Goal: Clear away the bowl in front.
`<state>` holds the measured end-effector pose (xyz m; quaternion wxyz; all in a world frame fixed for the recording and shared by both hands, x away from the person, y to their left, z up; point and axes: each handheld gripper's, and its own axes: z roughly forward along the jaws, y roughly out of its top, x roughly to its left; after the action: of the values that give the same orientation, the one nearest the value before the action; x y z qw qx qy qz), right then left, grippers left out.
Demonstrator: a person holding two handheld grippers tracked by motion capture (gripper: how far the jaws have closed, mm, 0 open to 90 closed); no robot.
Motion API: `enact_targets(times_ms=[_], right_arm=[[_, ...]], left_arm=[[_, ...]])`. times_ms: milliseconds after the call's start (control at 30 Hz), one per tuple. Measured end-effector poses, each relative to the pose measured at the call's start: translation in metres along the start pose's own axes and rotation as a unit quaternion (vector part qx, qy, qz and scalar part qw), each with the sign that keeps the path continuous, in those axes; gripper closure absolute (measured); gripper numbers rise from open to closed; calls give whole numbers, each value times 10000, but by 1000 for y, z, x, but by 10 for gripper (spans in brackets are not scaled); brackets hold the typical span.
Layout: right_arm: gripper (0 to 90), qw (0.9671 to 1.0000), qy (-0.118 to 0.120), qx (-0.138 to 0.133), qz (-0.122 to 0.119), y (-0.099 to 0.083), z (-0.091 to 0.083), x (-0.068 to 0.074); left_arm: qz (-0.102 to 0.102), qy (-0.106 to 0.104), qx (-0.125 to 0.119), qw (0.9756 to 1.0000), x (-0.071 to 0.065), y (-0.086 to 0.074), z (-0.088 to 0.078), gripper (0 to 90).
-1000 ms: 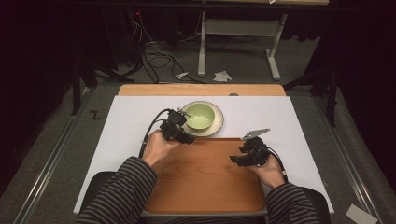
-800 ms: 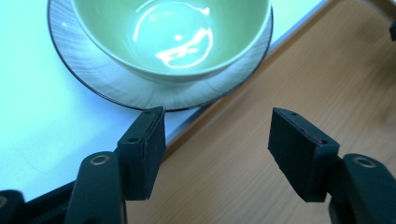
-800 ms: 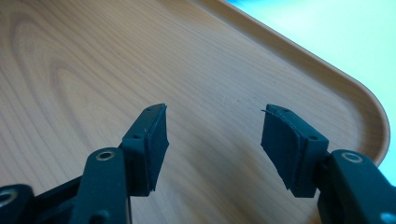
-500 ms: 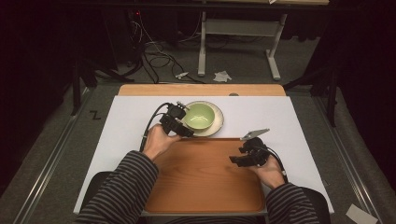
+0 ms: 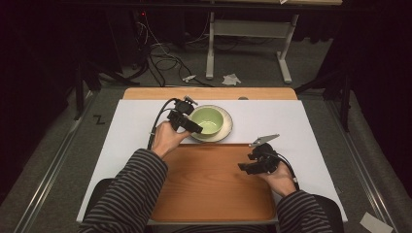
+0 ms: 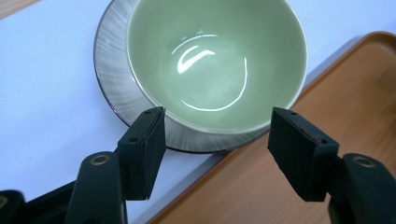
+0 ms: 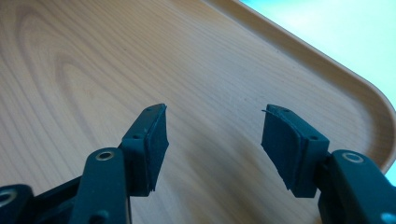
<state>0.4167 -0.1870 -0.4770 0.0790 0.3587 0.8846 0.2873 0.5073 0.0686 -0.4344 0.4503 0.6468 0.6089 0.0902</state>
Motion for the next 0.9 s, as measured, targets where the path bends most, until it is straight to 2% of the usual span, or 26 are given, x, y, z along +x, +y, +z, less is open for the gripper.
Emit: enact_targets(times_ms=[67, 200, 400, 500, 633, 667, 833, 900], right_arm=[[421, 10000, -2, -4, 59, 0, 0, 1], [420, 10000, 15, 7, -38, 0, 0, 0], [421, 10000, 30, 8, -45, 0, 1, 1], [421, 10000, 33, 7, -41, 0, 0, 1], [420, 10000, 41, 8, -70, 0, 0, 1], [420, 10000, 52, -8, -46, 0, 0, 2], [420, 10000, 46, 6, -88, 0, 0, 1], [420, 9999, 60, 19, -82, 0, 0, 2]], left_arm=[[-31, 31, -28, 10000, 0, 3, 3, 367], [-6, 116, 37, 9999, 1, 8, 7, 373], [-46, 230, 101, 9997, 4, 13, 15, 381], [-64, 324, 118, 9994, 4, 16, 20, 392], [11, 479, 182, 9987, 4, 20, 28, 417], [-16, 566, 196, 9982, 5, 21, 33, 422], [-27, 667, 239, 9975, 7, 23, 40, 448], [-100, 743, 230, 9969, 7, 25, 44, 474]])
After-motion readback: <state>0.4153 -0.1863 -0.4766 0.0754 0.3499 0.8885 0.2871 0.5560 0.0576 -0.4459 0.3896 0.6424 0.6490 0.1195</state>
